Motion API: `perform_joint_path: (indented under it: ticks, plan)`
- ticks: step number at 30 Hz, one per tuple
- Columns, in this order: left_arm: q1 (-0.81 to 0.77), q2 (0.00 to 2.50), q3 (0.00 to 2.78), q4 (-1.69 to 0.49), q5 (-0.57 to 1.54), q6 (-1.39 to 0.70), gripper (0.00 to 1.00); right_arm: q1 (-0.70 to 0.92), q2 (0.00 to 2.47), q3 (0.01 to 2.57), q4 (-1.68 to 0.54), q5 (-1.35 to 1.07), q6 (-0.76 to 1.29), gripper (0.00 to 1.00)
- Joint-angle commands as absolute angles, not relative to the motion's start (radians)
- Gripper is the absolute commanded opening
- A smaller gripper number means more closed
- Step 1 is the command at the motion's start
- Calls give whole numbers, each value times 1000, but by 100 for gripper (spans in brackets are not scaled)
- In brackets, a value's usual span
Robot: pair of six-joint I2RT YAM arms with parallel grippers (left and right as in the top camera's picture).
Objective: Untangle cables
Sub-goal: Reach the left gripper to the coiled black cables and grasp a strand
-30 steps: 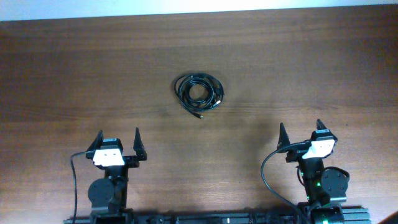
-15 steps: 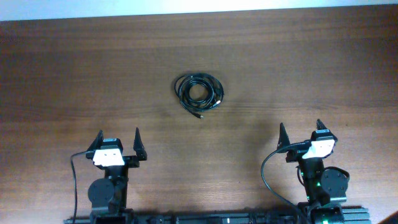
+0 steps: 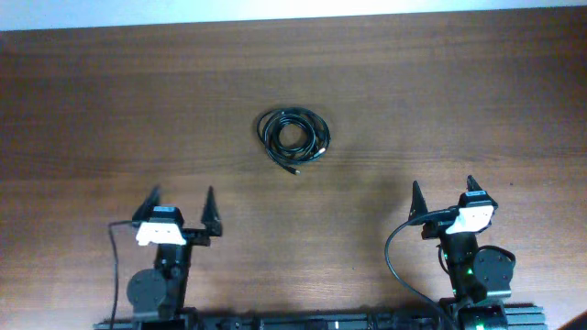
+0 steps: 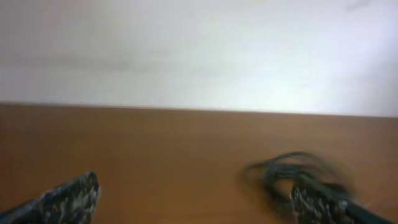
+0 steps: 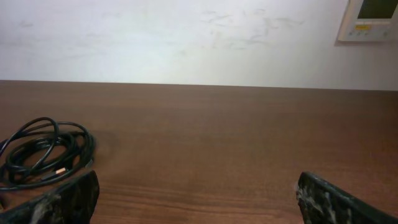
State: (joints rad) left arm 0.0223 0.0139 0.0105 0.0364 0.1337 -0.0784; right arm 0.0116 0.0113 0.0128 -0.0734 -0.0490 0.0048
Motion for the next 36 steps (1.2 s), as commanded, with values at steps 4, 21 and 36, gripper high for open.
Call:
perform_joint_path:
  ticks: [4, 21, 36]
  plan:
    - [25, 10, 39, 316, 508, -149, 99, 6, 7, 6, -75, -44, 15, 98]
    - [24, 1379, 1340, -922, 958, 132, 99, 6, 7, 6, -75, -44, 15, 98]
    - [-236, 1788, 1501, -734, 388, 118, 99, 6, 7, 6, -75, -44, 15, 99]
